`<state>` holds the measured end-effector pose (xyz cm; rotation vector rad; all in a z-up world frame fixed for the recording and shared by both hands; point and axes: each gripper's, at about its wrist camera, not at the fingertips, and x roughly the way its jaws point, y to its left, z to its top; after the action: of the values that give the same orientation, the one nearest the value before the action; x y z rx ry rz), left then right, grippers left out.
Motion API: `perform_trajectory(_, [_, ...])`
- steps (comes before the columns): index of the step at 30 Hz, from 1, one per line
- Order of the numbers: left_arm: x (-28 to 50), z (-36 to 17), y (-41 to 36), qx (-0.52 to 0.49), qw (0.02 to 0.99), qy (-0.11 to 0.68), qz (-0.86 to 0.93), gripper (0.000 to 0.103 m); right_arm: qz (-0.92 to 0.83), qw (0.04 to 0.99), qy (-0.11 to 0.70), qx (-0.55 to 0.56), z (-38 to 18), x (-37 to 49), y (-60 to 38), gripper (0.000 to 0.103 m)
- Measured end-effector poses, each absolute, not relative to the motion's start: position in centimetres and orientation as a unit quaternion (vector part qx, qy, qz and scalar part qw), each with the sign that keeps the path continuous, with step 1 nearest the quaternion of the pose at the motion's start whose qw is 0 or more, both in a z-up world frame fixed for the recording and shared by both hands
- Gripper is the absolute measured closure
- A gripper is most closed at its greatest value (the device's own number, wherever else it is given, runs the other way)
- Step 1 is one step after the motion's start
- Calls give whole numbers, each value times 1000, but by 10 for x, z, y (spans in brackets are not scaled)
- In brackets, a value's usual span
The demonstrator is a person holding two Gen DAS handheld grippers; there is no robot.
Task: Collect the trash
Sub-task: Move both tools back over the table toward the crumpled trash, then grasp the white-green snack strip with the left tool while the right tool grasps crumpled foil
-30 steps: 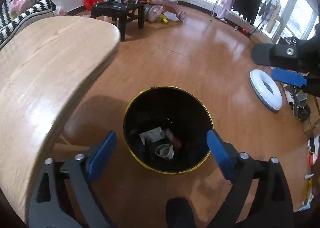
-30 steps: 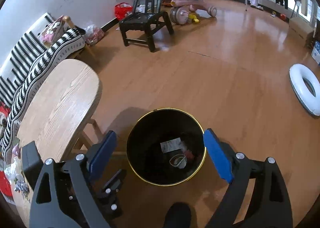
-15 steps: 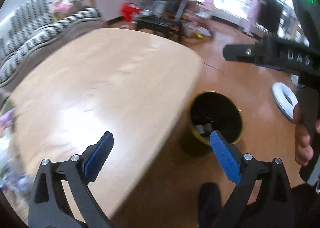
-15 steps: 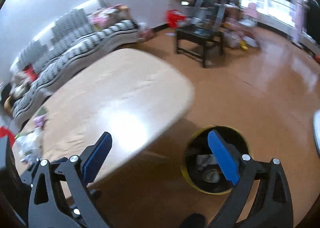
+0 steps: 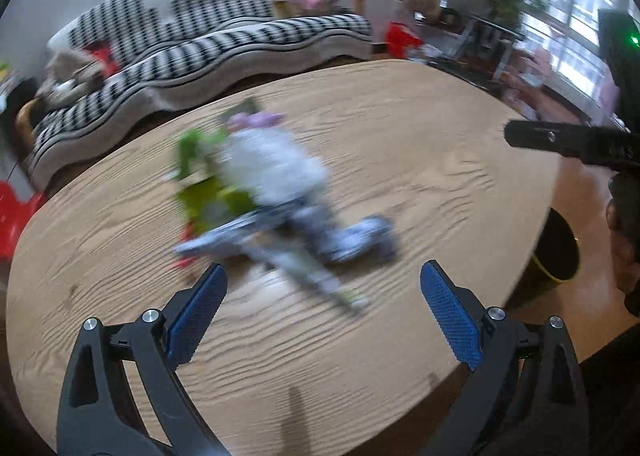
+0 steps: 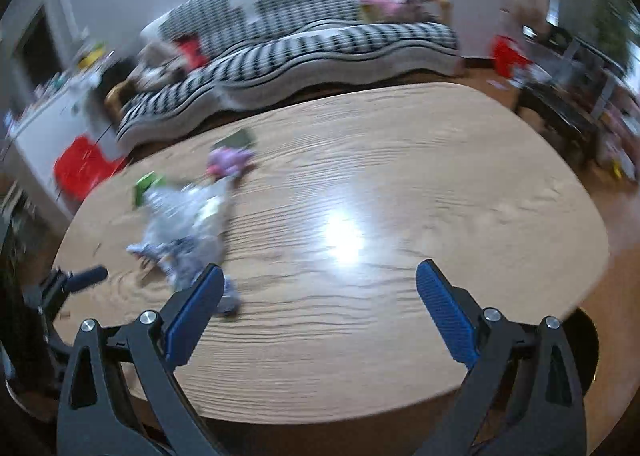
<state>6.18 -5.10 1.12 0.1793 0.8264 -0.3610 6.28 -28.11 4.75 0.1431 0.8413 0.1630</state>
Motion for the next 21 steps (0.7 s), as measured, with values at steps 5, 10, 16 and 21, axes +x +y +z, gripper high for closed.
perform_trajectory(5, [63, 7, -11, 76, 898, 403, -162, 9, 126, 899, 415, 51, 38, 71, -235, 10])
perform_trajectory(10, [65, -9, -3, 52, 886, 428, -169, 9, 153, 889, 431, 29, 22, 84, -210, 10])
perform_trajectory(16, [73, -31, -15, 26, 869, 460, -180, 9, 189, 871, 454, -21, -7, 95, -190, 14])
perform_trajectory(21, [75, -41, -23, 25, 866, 468, -176, 9, 211, 854, 470, -66, -32, 102, -175, 18])
